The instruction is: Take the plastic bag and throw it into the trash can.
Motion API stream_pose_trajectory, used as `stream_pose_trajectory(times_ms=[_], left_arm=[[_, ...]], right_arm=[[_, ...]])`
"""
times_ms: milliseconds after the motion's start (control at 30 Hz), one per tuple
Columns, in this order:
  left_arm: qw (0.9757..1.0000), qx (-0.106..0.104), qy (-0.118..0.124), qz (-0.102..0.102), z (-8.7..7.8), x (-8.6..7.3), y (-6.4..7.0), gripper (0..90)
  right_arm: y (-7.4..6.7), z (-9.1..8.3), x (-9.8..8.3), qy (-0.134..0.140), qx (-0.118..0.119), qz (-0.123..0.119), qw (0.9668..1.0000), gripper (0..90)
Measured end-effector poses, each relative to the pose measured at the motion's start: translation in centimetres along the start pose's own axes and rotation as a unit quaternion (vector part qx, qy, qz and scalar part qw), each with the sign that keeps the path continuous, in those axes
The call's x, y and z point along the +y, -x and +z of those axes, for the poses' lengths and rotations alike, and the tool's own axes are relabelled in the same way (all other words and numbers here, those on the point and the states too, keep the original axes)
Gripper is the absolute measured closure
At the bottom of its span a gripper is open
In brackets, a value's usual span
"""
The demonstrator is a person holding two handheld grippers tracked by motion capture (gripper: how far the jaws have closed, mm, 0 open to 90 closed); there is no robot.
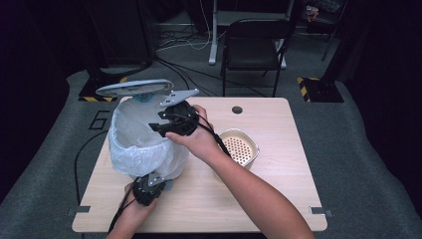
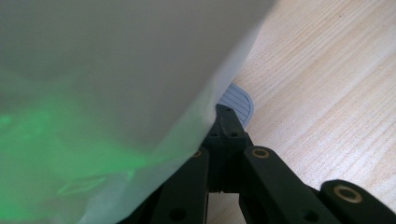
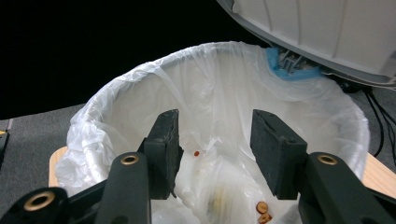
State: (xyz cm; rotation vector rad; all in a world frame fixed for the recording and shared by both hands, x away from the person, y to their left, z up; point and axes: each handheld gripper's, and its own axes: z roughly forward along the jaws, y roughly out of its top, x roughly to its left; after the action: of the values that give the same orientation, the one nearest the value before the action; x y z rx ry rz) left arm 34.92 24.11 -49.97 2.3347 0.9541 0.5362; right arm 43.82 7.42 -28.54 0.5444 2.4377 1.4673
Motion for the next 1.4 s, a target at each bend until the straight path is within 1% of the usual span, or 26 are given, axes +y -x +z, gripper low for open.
stream_pose_trajectory(times_ms=[33,67,133,167,200,233,267,300,367,400,433,500,567,600,633,700,800,867,933,1000,1033,1100,1167,1233,1267,1400], left_arm=[[1.0,0.0,0.0,0.0,0.0,0.0,0.0,90.0],[1.0,0.002,0.002,0.003,0.0,0.0,-0.1,90.0],[1.0,0.002,0.003,0.003,0.0,0.0,-0.1,90.0],[0.9999,-0.001,0.004,0.013,0.0,0.0,-0.2,90.0],[0.9999,-0.001,0.004,0.011,0.0,0.0,-0.2,90.0],[0.9999,-0.001,0.004,0.011,0.0,0.0,-0.2,90.0],[0.9999,-0.001,0.004,0.011,0.0,0.0,-0.2,90.0],[0.9992,0.008,0.005,-0.04,0.0,-0.2,0.5,90.0],[0.9994,0.007,0.001,-0.035,0.0,-0.2,0.5,90.0],[0.9994,0.007,0.001,-0.035,0.0,-0.2,0.5,90.0],[0.9994,0.007,0.001,-0.034,0.0,-0.1,0.5,90.0],[0.9994,0.007,0.001,-0.035,0.0,-0.2,0.5,90.0],[0.9994,0.008,0.0,-0.035,-0.1,-0.2,0.5,90.0],[0.9994,0.008,0.0,-0.035,-0.1,-0.2,0.5,90.0],[0.9993,0.008,0.0,-0.036,-0.1,-0.2,0.5,90.0],[0.9993,0.009,0.0,-0.037,-0.1,-0.2,0.5,90.0],[0.9993,0.01,0.001,-0.037,0.0,-0.2,0.5,90.0],[0.9993,0.01,0.001,-0.037,0.0,-0.2,0.5,90.0],[0.9993,0.009,0.002,-0.037,-0.1,-0.2,0.5,90.0],[0.9994,0.009,0.001,-0.034,-0.1,-0.2,0.4,90.0],[0.9993,0.008,0.002,-0.036,-0.1,-0.2,0.5,90.0],[0.9994,0.009,0.001,-0.034,-0.1,-0.2,0.4,90.0],[0.9994,0.008,0.002,-0.034,-0.1,-0.2,0.4,90.0],[0.9994,0.008,0.001,-0.034,-0.1,-0.2,0.4,90.0],[0.9994,0.009,0.0,-0.034,-0.1,-0.2,0.4,90.0],[0.9994,0.008,0.001,-0.034,-0.1,-0.2,0.4,90.0]], right_arm=[[0.0,-0.2,0.0,0.002,0.0,-0.001,1.0,51.0],[-0.1,-1.0,-0.1,0.006,0.0,-0.002,1.0,51.0],[-0.1,-1.9,-0.2,0.006,-0.001,-0.004,1.0,51.1],[-0.1,-1.9,-0.2,0.006,-0.001,-0.004,1.0,51.1],[-0.1,-2.4,-0.4,0.008,-0.003,-0.004,1.0,51.4],[0.1,-3.7,-0.9,0.01,-0.006,-0.001,0.9999,52.3],[0.1,-3.7,-0.9,0.01,-0.006,-0.001,0.9999,52.3],[0.4,-4.6,-1.4,0.011,-0.011,0.001,0.9999,53.1],[0.6,-5.6,-2.0,0.009,-0.015,0.0,0.9999,53.9],[0.6,-5.6,-2.0,0.009,-0.015,0.0,0.9999,53.9],[0.9,-6.7,-2.6,0.006,-0.022,-0.005,0.9997,55.0],[1.0,-7.0,-2.8,0.006,-0.026,-0.004,0.9996,55.2],[1.7,-8.2,-3.8,0.004,-0.042,0.0,0.9991,55.9],[1.7,-8.2,-3.8,0.004,-0.042,0.0,0.9991,55.9],[2.3,-8.9,-4.4,0.003,-0.054,-0.001,0.9985,56.2],[2.5,-9.1,-4.7,0.002,-0.059,0.003,0.9982,56.3],[3.7,-10.0,-6.1,0.004,-0.077,0.015,0.9969,57.0],[3.9,-10.1,-6.4,0.003,-0.081,0.017,0.9966,57.1],[4.6,-10.5,-7.5,-0.003,-0.091,0.018,0.9957,57.4],[4.9,-10.5,-7.8,-0.004,-0.093,0.02,0.9954,57.5],[5.4,-10.7,-8.6,-0.005,-0.1,0.025,0.9947,57.8],[5.6,-10.7,-8.9,-0.007,-0.103,0.027,0.9943,58.0],[6.3,-10.8,-10.1,-0.016,-0.116,0.031,0.9927,58.4],[6.5,-10.8,-10.3,-0.018,-0.118,0.035,0.9922,58.6],[7.0,-10.9,-11.1,-0.021,-0.125,0.038,0.9911,58.8],[7.6,-11.0,-12.0,-0.024,-0.133,0.043,0.9899,58.8]])
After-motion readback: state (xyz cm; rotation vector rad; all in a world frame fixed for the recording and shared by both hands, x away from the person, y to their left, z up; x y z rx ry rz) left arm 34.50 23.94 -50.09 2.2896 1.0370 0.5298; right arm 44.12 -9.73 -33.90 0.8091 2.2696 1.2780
